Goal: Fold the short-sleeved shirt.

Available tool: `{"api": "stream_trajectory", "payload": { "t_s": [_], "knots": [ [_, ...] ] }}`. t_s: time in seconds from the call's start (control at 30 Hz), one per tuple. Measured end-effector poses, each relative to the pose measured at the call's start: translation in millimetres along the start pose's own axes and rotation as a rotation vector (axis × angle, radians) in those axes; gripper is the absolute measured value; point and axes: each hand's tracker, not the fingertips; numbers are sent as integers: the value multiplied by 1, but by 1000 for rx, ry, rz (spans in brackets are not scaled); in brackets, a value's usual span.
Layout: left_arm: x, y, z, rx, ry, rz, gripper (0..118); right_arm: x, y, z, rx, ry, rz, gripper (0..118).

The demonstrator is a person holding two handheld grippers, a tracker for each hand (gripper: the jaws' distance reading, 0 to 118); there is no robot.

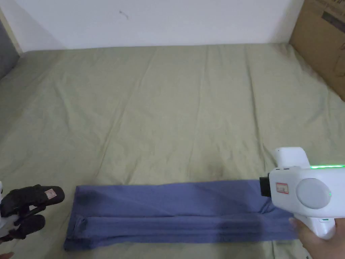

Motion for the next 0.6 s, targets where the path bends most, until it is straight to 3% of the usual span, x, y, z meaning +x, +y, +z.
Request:
{"api": "stream_trajectory", "payload": {
  "t_s": [0.1, 0.2, 0.27, 0.4, 0.43, 0.47, 0.5, 0.53, 0.57, 0.6],
  "knots": [
    [-16, 0, -25, -69, -113, 74, 118, 2, -1, -4, -18, -10, 9, 2],
    [-26, -8, -64, -155, -169, 57, 118, 3, -1, -8, -35, -11, 9, 2],
    [-25, -8, -76, -129, -276, 6, 118, 3, 0, -8, -39, -10, 6, 2],
    [-30, -10, -94, -127, -380, 95, 115, 3, 3, -9, -43, 3, 9, 2],
    [-31, -11, -96, -121, -370, 88, 93, 3, 3, -9, -44, 5, 11, 2],
    [-33, -13, -103, -119, -272, 83, 53, 3, 4, -10, -43, 7, 12, 2],
    [-36, -17, -113, -140, -114, 51, 4, 3, 4, -10, -42, 7, 12, 2],
    [-44, -22, -115, -152, -15, 8, 5, 4, 5, -11, -42, 8, 11, 2],
    [-39, -23, -107, -78, -194, 42, 5, 4, 4, -11, -44, 12, 7, 2],
    [-36, -20, -103, -82, -178, 49, 5, 4, 4, -12, -48, 16, 3, 2]
  ]
}}
